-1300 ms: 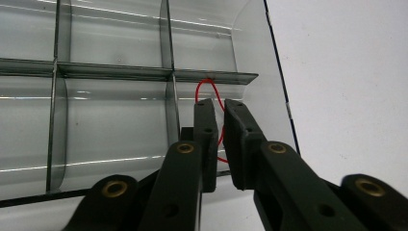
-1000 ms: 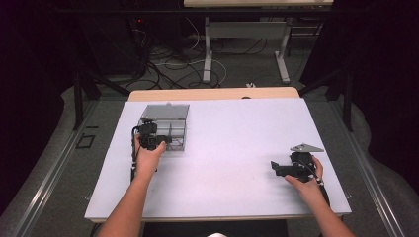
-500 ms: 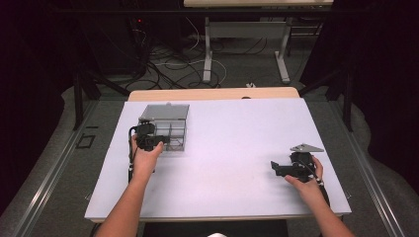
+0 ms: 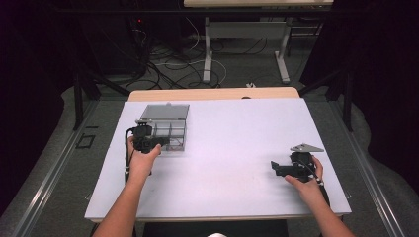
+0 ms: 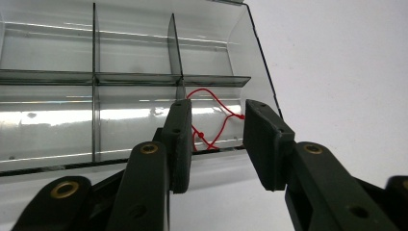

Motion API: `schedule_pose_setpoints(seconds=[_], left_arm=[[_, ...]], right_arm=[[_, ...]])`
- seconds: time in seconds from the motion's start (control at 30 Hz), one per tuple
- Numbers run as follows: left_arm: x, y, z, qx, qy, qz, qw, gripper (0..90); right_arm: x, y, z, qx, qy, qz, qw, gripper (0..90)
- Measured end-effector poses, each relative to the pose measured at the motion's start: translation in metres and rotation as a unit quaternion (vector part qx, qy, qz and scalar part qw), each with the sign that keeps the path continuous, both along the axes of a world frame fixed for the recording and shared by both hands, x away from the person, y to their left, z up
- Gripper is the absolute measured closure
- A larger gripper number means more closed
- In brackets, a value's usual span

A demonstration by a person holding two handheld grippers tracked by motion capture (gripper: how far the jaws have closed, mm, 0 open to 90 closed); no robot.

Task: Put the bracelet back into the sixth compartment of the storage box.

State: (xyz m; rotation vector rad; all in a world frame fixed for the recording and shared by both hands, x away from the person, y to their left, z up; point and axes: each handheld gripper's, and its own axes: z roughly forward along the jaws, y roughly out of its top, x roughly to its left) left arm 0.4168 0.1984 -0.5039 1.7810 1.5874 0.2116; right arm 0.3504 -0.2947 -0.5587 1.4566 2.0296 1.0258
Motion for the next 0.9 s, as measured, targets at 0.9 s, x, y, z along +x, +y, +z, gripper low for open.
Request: schedule_pose_setpoints(seconds=[0.9], left_arm=[[-0.031, 0.014, -0.013, 0.045, -0.067, -0.017, 0.9966, 40.3]], right_arm=[[0.0, 0.0, 0.001, -0.002, -0.002, 0.001, 1.0, 3.0]])
